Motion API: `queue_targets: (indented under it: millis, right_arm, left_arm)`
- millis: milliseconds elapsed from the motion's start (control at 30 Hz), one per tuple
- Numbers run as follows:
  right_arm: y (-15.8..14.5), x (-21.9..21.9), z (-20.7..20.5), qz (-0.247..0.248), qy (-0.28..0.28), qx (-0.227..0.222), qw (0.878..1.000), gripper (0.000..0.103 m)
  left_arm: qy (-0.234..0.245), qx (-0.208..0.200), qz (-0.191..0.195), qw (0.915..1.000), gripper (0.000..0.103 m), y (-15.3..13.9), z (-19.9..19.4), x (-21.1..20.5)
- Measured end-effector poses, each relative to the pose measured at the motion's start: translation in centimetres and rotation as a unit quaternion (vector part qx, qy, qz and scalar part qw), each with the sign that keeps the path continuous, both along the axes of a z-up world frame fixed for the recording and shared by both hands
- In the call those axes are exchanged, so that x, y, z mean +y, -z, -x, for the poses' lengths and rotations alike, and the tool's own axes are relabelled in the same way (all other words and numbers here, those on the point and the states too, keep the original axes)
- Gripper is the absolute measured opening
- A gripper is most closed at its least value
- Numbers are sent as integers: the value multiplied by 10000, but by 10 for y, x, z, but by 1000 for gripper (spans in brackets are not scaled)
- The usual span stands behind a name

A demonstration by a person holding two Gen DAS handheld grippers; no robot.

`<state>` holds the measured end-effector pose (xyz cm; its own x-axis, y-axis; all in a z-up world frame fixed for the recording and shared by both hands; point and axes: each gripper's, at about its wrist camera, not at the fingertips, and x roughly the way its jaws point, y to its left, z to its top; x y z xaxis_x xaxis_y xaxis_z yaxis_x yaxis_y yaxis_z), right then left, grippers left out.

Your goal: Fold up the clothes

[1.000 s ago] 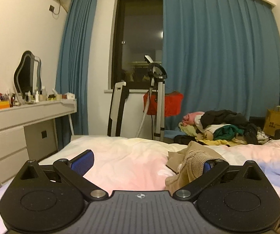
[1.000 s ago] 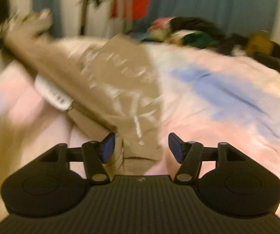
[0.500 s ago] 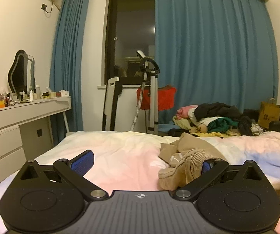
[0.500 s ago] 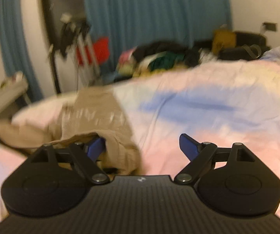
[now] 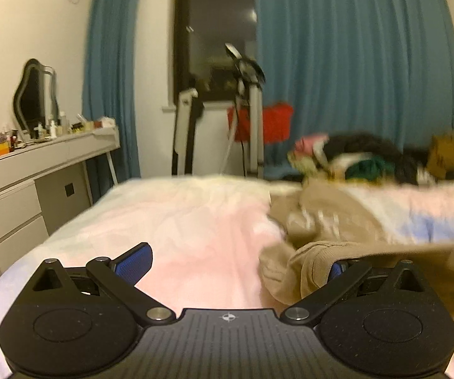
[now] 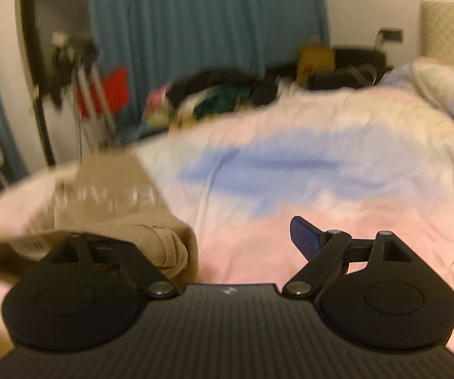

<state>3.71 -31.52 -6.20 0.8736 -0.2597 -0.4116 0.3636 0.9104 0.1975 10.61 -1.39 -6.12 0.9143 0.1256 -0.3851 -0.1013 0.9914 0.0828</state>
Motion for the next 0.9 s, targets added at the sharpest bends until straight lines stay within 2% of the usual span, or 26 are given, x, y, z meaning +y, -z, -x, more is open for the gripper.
queue_targets:
  millis: [100,167,233,333,433,533,700,833,900]
  right_arm:
    - [-9,-2,6,109,207,-361,9991,84]
    - [-16,-1,6,200,208,-521,9982,84]
    - [-24,1,5,296,146,-663,9973,84]
    - [-46,6,8,473,-7,-933,9945,84]
    - [-92,8,15,546,-233,-1360,9889,84]
    - [-149,12,24,741,-406,-1847,9791,84]
    - [-260,9,52,877,-638,-2533,9613,84]
    - [-347,6,84,1021,-834,-3014,9443,84]
    - [-383,6,97,1090,-924,-3204,9364,84]
  left_arm:
    - [10,601,-45,9982,103,12,-6,-1]
    - [-84,696,156,9974,103,12,-4,7]
    - [-263,432,347,9981,103,0,3,17]
    - [-466,-280,502,9973,103,-40,18,30]
    - [-539,-842,654,9928,103,-93,32,42]
    - [-568,-1347,684,9869,103,-157,47,50]
    - [-492,-2352,594,9689,103,-280,86,58]
    - [-311,-2748,901,9568,103,-374,114,72]
    - [-277,-2896,860,9529,103,-414,126,74]
